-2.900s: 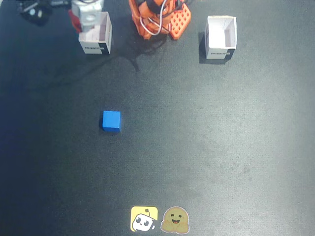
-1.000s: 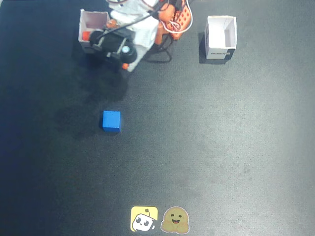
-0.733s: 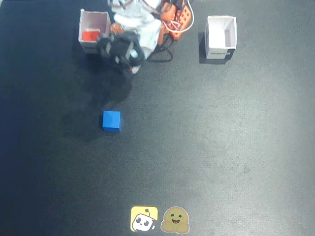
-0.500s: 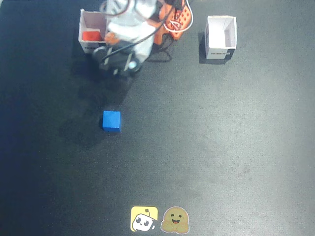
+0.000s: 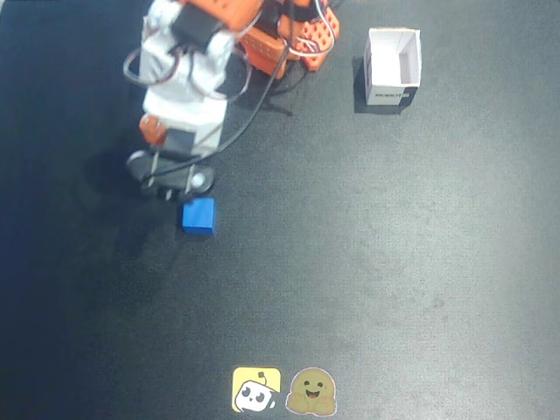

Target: Put the red cube in the right box and the blue cube in the left box.

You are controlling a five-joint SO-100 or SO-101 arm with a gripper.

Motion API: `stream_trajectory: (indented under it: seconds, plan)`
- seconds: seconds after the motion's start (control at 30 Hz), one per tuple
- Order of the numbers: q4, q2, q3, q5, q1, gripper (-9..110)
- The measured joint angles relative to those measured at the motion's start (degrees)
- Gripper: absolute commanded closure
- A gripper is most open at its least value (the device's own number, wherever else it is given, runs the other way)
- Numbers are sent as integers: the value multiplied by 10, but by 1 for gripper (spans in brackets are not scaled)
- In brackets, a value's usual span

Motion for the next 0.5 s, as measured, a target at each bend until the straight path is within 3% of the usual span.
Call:
stream_trajectory:
  seconds: [0.5]
  plan:
    - [-62,-110,-35,40,-53,89]
